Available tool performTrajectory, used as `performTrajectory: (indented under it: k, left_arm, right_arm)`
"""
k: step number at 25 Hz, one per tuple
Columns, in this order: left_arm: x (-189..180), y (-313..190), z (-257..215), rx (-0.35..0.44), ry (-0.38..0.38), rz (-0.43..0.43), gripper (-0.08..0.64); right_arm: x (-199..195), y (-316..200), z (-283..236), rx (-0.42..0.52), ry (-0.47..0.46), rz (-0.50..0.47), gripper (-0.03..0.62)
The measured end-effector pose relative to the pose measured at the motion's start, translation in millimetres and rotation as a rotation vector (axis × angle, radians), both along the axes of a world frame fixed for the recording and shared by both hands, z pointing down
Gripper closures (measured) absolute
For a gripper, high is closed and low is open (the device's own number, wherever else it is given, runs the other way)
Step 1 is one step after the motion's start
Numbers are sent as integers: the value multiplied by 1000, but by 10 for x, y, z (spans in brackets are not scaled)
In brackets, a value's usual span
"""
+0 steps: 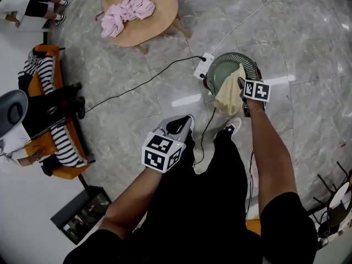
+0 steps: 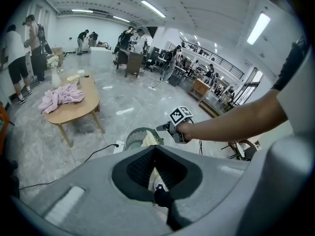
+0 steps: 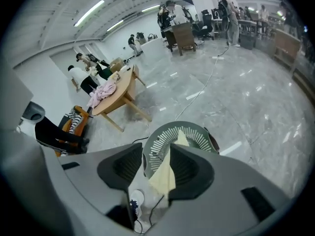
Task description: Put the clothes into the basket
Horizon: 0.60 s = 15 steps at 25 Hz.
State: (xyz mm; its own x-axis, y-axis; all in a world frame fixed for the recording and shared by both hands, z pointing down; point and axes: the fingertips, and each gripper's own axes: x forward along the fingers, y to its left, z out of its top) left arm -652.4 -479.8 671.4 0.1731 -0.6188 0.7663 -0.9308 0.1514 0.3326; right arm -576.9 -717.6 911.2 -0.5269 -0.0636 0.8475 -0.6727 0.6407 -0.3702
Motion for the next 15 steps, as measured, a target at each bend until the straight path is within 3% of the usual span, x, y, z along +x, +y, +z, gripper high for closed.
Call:
performTrajectory:
  k: [8, 15]
  left_arm:
    - [-20, -83, -163, 41, -3, 18, 560]
    - [-37, -115, -438, 92, -7, 78, 560]
  right_arm:
    - [119, 13, -256, 23, -1, 28, 413]
    - [327, 452, -707, 20, -49, 65, 425]
